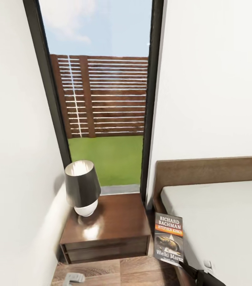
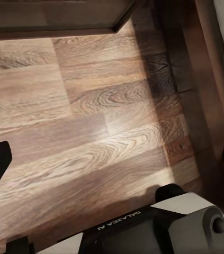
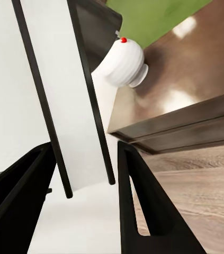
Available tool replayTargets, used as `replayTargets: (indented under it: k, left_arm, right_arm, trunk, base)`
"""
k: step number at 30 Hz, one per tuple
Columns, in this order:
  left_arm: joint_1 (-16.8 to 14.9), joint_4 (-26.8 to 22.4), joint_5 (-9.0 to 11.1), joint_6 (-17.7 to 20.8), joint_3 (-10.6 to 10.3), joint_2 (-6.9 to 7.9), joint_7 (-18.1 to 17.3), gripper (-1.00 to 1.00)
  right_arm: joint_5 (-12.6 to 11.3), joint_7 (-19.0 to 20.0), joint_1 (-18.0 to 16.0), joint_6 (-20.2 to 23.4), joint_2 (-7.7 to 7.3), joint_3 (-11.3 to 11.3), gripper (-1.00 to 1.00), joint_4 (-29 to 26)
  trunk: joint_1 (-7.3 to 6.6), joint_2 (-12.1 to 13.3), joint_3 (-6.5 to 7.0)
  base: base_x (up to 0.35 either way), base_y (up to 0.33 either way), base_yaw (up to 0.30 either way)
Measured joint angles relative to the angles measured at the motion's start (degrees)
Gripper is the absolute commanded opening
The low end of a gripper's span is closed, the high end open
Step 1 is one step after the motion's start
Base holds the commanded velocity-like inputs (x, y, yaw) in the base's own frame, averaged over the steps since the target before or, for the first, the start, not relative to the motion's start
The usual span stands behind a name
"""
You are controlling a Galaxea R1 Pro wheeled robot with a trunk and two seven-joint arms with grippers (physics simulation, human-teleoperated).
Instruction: In the bedroom, move the book from the bed onto either nightstand, and place the two sandals side by side next to the bed.
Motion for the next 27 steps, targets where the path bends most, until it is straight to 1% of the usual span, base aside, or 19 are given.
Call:
replayTargets:
  k: [5,11,27]
  left_arm:
    - [0.0,0.01,-0.03,0.0,-0.01,0.0,0.0,1.0]
    - [-0.01,0.02,-0.04,0.01,-0.01,-0.01,0.0,1.0]
    - [-0.01,0.02,-0.04,0.01,0.0,-0.01,0.0,1.0]
  right_arm:
    - [-0.02,0.07,0.0,0.0,0.0,-0.01,-1.0,0.0]
    - [-0.07,0.15,0.0,-0.08,0.0,-0.13,-1.0,-0.05]
    - [-0.08,0.5,0.01,-0.02,0.0,-0.12,-1.0,-0.11]
  trunk:
    - [0.0,0.01,0.0]
    - [0.0,0.01,0.0]
    - [0.01,0.01,0.0]
  base:
    - [0.094,0.0,0.138]
    - [0.081,0.0,0.031]
    - [0.005,0.0,0.042]
